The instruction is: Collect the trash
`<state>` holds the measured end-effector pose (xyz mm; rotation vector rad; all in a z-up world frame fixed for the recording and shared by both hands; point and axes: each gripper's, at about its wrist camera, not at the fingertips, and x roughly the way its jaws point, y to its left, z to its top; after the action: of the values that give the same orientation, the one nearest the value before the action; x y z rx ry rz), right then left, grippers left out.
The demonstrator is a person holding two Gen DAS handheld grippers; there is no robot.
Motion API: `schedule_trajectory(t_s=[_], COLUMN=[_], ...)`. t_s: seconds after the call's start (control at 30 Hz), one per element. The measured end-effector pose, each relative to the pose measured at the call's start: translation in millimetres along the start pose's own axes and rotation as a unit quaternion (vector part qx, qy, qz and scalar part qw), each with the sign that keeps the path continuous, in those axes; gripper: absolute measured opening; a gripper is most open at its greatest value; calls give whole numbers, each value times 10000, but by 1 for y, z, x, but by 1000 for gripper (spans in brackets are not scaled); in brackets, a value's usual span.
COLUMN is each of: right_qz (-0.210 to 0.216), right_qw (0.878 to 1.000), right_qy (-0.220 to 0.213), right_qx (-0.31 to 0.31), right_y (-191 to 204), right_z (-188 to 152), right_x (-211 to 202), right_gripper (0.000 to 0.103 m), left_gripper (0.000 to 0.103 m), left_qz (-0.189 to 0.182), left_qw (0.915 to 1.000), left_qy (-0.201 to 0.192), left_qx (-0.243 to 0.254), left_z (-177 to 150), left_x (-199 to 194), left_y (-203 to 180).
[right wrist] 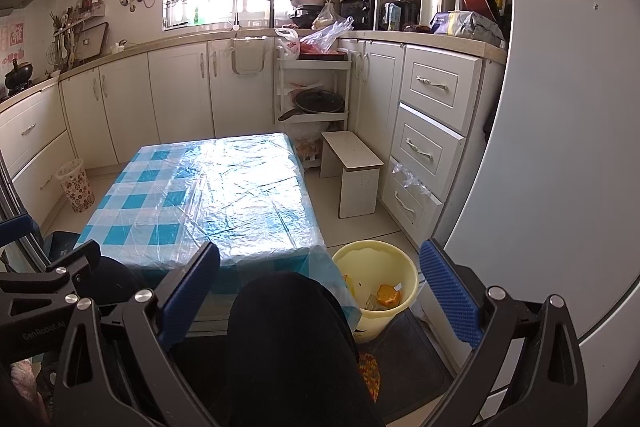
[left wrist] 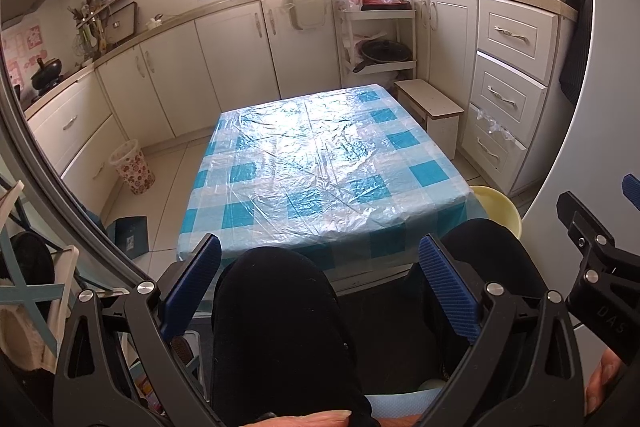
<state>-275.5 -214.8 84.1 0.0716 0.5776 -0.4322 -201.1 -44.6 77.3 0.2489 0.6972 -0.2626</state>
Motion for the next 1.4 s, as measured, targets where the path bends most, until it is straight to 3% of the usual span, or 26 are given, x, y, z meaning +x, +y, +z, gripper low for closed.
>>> schedule_trajectory(t_s=[1.23, 1.4], right_qz=[15, 9], right_qw=[9998, 9997], right_qy=[98, -3], right_qx=[-176, -261], right_y=[5, 9], right_z=[-6, 1], right_x=[13, 21], right_gripper=[96, 96], left_gripper=[95, 95], left_qz=[-6, 44], left_qw=[9996, 9994], left_qy=[207, 88], left_qx=[-179, -321], left_z=[-6, -4], left_x=[15, 19], left_y=[5, 18])
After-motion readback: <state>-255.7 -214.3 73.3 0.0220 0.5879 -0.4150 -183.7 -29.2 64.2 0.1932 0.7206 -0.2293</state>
